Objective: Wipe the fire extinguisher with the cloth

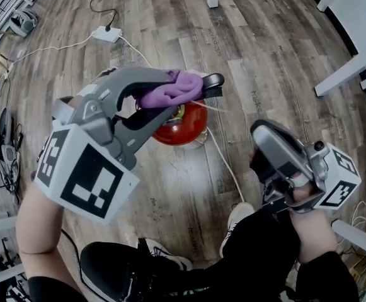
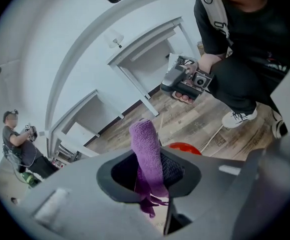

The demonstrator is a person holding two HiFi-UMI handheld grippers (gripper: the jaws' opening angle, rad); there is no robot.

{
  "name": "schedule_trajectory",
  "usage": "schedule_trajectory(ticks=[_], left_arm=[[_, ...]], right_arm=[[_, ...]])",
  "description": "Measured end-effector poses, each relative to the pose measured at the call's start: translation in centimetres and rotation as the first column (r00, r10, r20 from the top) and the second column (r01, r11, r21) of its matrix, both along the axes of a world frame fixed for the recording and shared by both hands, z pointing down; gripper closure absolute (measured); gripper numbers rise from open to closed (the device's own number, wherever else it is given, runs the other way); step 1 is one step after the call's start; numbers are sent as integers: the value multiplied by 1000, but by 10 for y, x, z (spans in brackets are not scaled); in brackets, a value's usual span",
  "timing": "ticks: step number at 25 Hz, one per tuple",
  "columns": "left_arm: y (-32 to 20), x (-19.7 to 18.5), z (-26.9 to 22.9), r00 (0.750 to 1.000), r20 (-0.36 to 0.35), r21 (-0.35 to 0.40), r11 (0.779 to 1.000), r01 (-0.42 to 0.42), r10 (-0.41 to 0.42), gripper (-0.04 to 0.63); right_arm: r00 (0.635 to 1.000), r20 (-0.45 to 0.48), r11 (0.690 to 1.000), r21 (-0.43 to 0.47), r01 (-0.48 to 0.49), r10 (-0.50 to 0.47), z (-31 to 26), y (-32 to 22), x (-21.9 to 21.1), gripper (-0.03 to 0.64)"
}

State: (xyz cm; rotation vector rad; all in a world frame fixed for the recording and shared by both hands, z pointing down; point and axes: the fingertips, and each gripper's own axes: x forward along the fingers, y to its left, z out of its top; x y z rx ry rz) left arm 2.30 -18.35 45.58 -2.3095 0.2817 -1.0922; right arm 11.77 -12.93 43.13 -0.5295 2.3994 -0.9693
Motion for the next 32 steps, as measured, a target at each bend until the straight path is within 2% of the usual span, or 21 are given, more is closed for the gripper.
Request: schedule_trajectory(ticks=[5, 9, 12, 14, 15, 16, 17, 18, 19, 21, 22, 23, 24, 26, 28, 30, 31, 32], left_arm=[[5, -49, 26, 995, 14, -26, 995, 98, -98, 508], [8, -92, 43, 980, 4, -79, 977, 198, -198, 507], [12, -127, 61, 957, -20, -152, 947, 283, -289, 506], [17, -146, 71, 927, -78, -248, 908, 337, -366, 507], [21, -153, 74, 905, -120, -317, 879, 356, -409, 508], [25, -159, 76, 873, -168, -400, 841, 365, -459, 508], [29, -164, 78, 829, -218, -493, 791, 361, -515, 508], [33, -170, 79, 773, -266, -593, 730, 340, -576, 508], [37, -176, 81, 707, -307, -691, 660, 295, -638, 508], [46, -188, 85, 564, -366, -841, 522, 140, -740, 509], [51, -193, 85, 504, -389, -879, 474, 48, -771, 509], [57, -197, 84, 460, -415, -892, 450, -38, -785, 509], [64, -199, 82, 435, -446, -888, 446, -109, -782, 509], [77, -201, 76, 418, -508, -860, 469, -201, -753, 509], [86, -201, 66, 411, -556, -831, 496, -252, -722, 509], [92, -199, 56, 392, -583, -812, 516, -272, -711, 509], [96, -197, 52, 380, -580, -814, 514, -270, -721, 509], [102, -194, 49, 368, -563, -826, 497, -265, -740, 509]], right_arm=[[1000, -1, 1000, -19, 4, -4, 1, 0, -6, 615], [1000, -13, 1000, -22, 13, -13, 3, 1, -11, 615], [1000, -29, 1000, -23, 7, -8, 5, 0, -14, 615], [999, -42, 1000, -23, -1, 0, 6, -1, -15, 614], [999, -45, 1000, -26, -1, 0, 6, -2, -18, 615], [999, -45, 1000, -30, 3, -4, 6, -2, -21, 615], [999, -46, 999, -35, 8, -9, 7, -2, -24, 615], [999, -52, 999, -37, 9, -11, 8, -2, -26, 615], [998, -62, 999, -38, 6, -8, 9, -2, -28, 615], [997, -74, 999, -34, 2, -5, 9, -3, -30, 615], [997, -75, 1000, -28, 1, -3, 7, -3, -32, 615], [997, -73, 1000, -20, 1, -3, 5, -3, -34, 615], [998, -69, 1000, -12, 4, -4, 3, -3, -36, 615], [997, -73, 1000, 1, 0, 0, 1, -4, -39, 615], [996, -89, 1000, -4, -12, 12, 1, -5, -41, 615], [995, -99, 999, -36, -9, 5, -4, -4, -45, 614], [993, -114, 998, -57, -8, 2, -7, -2, -48, 614], [990, -140, 997, -80, -11, -1, -10, 0, -49, 614]])
